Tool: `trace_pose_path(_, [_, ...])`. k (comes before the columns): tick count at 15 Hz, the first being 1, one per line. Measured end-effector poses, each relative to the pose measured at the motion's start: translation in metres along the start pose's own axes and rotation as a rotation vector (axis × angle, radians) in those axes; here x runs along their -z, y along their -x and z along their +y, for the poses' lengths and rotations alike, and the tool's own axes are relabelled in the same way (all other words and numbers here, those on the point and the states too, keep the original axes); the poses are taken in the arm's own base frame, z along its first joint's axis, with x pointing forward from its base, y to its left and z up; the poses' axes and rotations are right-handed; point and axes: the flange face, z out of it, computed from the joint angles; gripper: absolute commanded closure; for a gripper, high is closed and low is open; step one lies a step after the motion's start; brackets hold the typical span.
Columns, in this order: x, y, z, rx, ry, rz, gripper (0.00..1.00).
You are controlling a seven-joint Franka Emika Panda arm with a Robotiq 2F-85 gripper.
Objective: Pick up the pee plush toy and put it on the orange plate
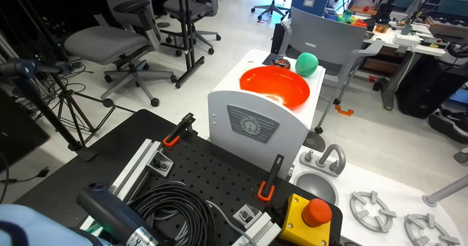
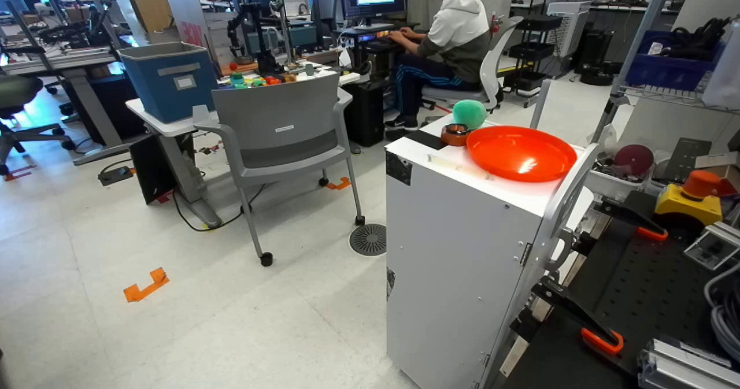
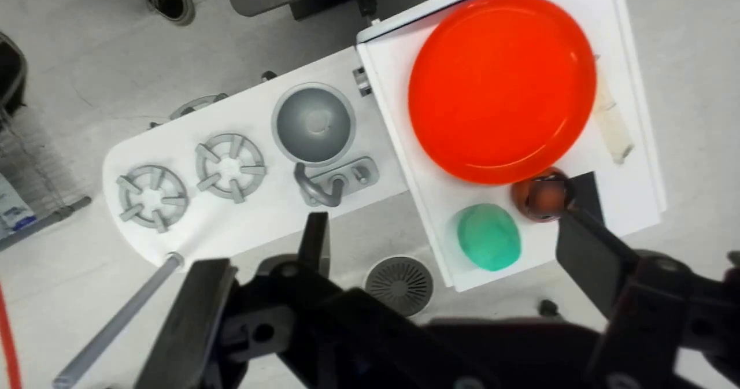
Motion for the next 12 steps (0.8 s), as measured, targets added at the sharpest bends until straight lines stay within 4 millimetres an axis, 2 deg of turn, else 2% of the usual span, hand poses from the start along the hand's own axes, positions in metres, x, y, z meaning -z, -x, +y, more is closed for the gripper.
trace_pose_path(3, [-0.004, 0.001, -0.010, 0.118, -0.098, -0.002, 0.00])
trace_pose_path(6, [-0.004, 0.001, -0.011, 0.171, -0.140, 0.003, 0.00])
trace_pose_path(12, [-0.005, 0.001, 0.012, 0.104, -0.145, 0.004, 0.00])
